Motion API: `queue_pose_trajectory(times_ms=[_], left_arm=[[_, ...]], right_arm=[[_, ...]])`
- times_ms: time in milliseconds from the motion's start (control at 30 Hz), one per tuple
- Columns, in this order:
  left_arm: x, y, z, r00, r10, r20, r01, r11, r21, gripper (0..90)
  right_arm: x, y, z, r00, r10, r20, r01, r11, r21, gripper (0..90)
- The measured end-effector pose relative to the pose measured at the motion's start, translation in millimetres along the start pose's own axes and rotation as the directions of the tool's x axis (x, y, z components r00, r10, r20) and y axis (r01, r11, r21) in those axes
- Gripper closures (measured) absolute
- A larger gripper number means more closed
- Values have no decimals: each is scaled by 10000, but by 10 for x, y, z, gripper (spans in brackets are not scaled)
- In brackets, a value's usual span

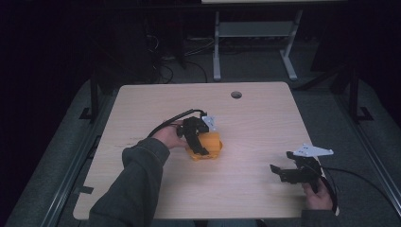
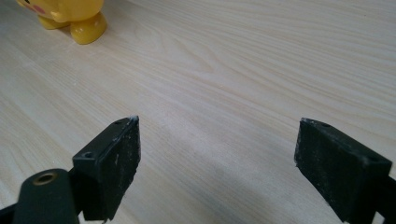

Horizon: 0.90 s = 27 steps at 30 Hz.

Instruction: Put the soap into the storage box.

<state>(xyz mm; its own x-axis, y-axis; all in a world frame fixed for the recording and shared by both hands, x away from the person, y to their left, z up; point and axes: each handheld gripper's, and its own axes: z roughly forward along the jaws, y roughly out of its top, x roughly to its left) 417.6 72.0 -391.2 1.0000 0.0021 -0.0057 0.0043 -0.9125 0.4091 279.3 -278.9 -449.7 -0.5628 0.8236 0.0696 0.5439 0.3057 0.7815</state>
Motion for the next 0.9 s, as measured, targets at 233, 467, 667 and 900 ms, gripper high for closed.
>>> queue_pose_trajectory(times_ms=[233,467,667,900], left_arm=[[-16,3,-51,9999,-6,-128,4,9999,-123,196],[-40,-12,-129,9995,-30,-305,25,9999,-165,192],[-70,-19,-198,9989,-62,-458,52,9998,-211,182],[-79,-74,-288,9984,-260,-500,241,9990,-386,185]], right_arm=[[0,1,3,10000,-30,-15,30,10000,36,139],[2,3,2,10000,29,-8,-29,10000,13,139],[3,4,0,10000,86,31,-86,10000,-17,139],[8,5,-4,9999,90,89,-90,10000,16,139]])
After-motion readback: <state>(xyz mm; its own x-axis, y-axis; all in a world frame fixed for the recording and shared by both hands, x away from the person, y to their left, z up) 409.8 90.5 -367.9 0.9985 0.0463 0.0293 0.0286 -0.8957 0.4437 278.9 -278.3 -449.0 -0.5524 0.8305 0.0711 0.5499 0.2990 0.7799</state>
